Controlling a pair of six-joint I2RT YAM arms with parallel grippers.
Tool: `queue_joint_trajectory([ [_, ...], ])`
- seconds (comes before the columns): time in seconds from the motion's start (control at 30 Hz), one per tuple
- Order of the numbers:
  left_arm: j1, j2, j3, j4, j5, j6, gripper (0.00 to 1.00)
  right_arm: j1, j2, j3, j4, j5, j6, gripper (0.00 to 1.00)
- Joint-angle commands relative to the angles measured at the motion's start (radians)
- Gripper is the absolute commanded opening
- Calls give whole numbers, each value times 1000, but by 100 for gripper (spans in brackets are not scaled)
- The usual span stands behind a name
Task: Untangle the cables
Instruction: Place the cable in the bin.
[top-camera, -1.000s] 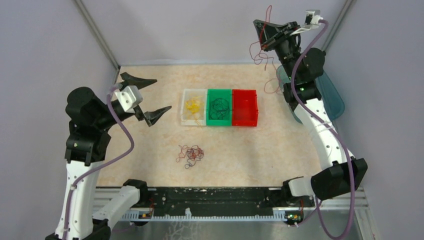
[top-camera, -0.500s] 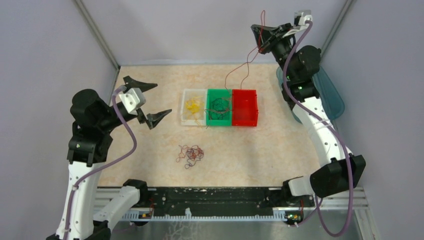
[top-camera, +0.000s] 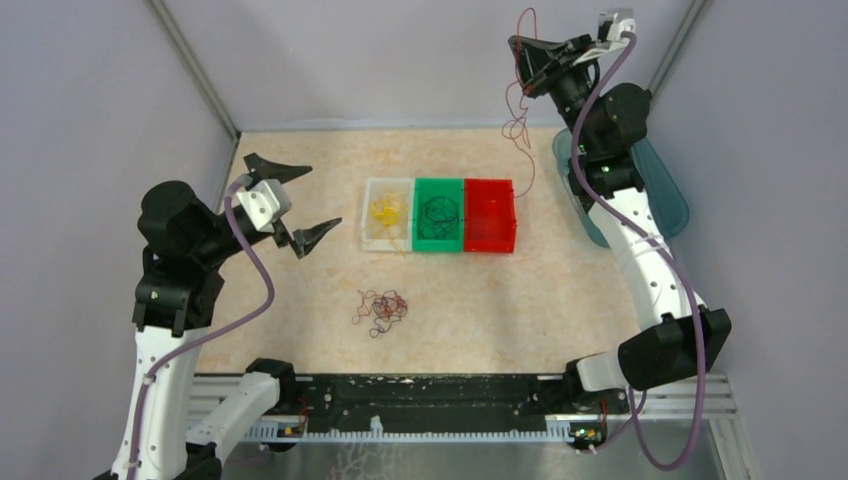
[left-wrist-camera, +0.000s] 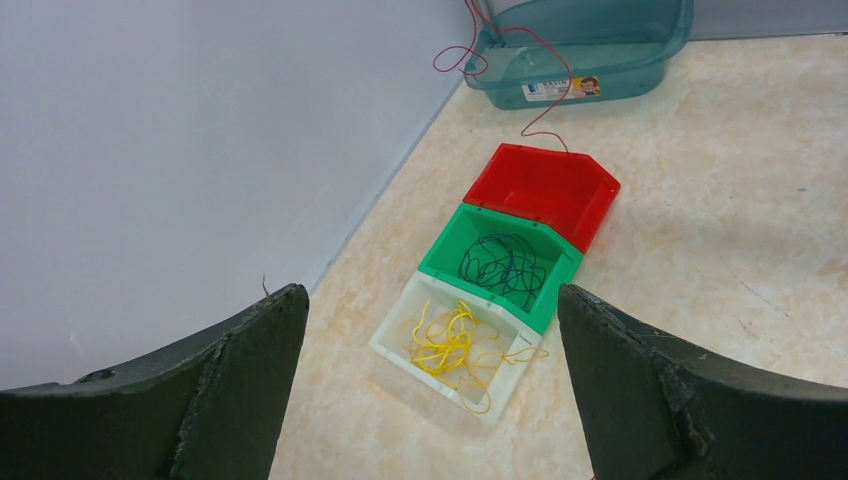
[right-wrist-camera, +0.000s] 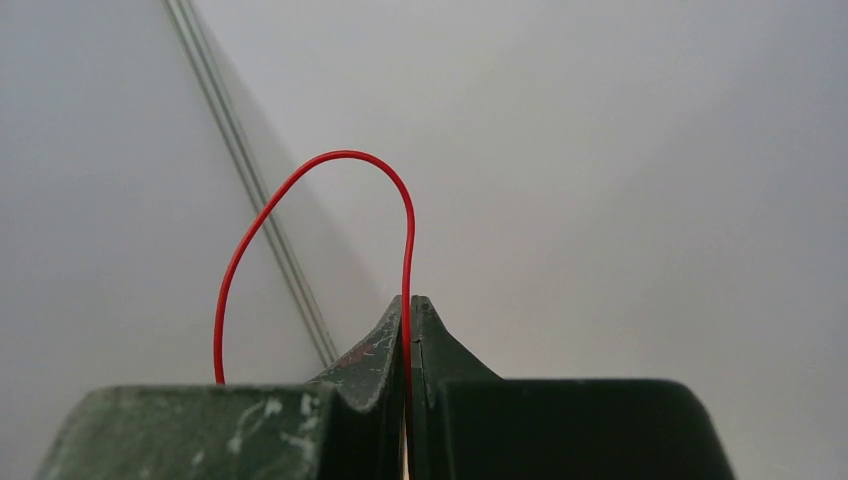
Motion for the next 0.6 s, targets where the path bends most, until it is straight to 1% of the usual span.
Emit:
queue_joint_trajectory([
  [0.0, 2, -2, 21, -18, -8, 19, 99, -24, 7, 53, 39, 12, -6, 0],
  [0.3, 2, 2, 34, -27, -9, 31, 99, -35, 19, 14, 50, 25, -54, 0],
  [0.57, 2, 4, 38, -35, -14, 46, 99, -36, 20, -7, 64, 25, -57, 0],
])
